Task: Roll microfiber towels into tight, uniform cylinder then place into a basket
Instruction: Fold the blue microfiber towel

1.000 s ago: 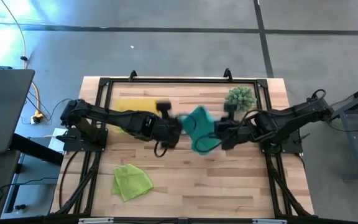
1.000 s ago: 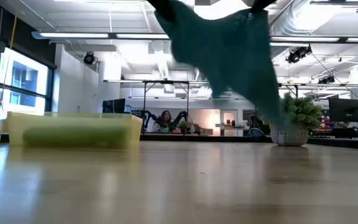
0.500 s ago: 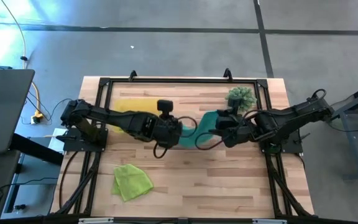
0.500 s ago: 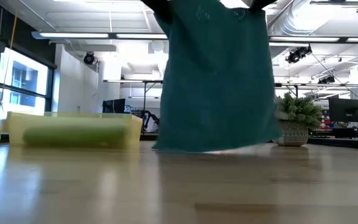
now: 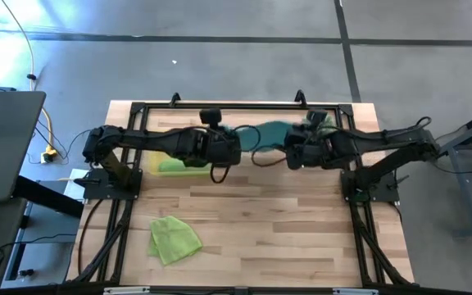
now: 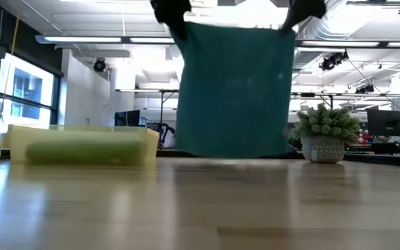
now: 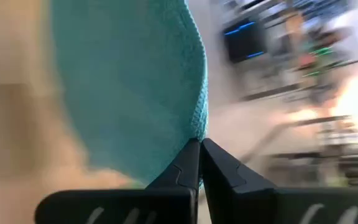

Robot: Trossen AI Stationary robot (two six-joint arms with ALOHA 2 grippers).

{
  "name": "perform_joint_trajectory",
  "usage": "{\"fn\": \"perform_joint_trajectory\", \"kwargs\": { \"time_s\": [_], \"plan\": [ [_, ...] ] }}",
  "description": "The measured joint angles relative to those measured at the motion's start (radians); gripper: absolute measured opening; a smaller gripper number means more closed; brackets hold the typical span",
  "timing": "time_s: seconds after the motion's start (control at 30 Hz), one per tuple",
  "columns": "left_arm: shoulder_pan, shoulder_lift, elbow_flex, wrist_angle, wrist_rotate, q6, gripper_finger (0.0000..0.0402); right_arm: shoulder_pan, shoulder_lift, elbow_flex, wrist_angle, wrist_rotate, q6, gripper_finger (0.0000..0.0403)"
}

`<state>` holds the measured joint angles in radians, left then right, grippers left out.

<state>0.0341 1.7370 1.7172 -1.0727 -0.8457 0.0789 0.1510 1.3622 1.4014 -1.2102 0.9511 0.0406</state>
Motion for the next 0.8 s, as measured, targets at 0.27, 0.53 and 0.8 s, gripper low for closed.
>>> {"fn": "perform_joint_trajectory", "kwargs": {
  "time_s": [0.27, 0.53, 0.8],
  "plan": [
    [-0.101, 0.000, -0.112, -0.019, 0.349, -0.335, 0.0000, 0.167, 0.000, -0.288, 0.116, -0.200, 0.223, 0.0000],
    [-0.252, 0.035, -0.285, 0.225, 0.544, -0.417, 0.0000, 0.327, 0.000, -0.524, 0.551, -0.491, 0.300, 0.0000],
    [-0.279, 0.101, -0.292, 0.283, 0.947, -0.352, 0.0000, 0.354, 0.000, -0.567, 0.734, -0.812, 0.319, 0.0000]
  ]
}}
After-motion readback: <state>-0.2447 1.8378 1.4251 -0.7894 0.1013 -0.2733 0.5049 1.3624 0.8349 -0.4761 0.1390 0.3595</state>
